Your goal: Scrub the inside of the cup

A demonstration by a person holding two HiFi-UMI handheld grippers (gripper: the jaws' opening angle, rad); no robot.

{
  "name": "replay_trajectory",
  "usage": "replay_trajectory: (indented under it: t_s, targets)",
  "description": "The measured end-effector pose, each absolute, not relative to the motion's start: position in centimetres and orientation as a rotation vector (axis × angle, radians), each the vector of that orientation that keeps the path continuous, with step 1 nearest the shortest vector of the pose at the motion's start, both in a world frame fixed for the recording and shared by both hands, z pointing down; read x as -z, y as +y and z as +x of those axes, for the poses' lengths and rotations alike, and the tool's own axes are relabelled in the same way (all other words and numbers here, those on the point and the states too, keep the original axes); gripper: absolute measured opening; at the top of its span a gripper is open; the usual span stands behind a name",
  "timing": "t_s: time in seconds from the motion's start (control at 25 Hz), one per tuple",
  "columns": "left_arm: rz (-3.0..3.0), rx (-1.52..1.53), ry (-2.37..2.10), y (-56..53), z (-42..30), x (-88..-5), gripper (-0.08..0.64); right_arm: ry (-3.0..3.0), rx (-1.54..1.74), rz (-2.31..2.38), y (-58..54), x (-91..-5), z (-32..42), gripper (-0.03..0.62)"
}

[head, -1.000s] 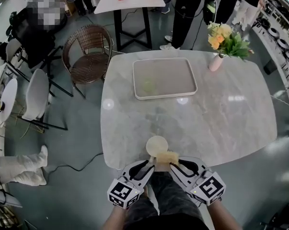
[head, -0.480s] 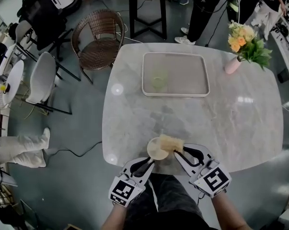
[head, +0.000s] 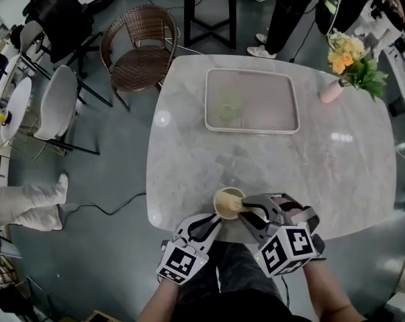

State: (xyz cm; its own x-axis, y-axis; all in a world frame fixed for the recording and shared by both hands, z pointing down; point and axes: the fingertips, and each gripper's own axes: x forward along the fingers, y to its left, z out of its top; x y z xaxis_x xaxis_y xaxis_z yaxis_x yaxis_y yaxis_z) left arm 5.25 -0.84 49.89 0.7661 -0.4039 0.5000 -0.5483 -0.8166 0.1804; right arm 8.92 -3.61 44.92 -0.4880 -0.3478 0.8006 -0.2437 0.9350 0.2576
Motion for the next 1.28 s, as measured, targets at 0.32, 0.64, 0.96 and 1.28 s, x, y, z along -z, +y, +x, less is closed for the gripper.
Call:
replay_trajectory:
  t_s: [0.32, 0.64, 0.96, 1.28]
  targets:
    - [2.682, -0.661, -0.714, -2.0, 4.6, -49.9, 0.063, -1.822, 0.273, 0.102, -3.6, -47.9, 7.5, 0.071]
    - [2.770, -0.726, -0.657, -2.4, 4.7, -49.9, 0.060, -1.555, 0.446, 0.069, -5.7, -51.1, 7.5, 0.071]
    - [2.797, -0.742, -0.671, -2.6, 4.5, -49.8, 0.060, -1.660, -0.030, 0.016, -4.3, -51.9, 6.9, 0.067]
    - [2.806, -0.788, -0.661, -2.7, 4.4, -49.9, 0.060, -1.911, -0.402, 0.084, -4.0, -49.2, 6.5, 0.066]
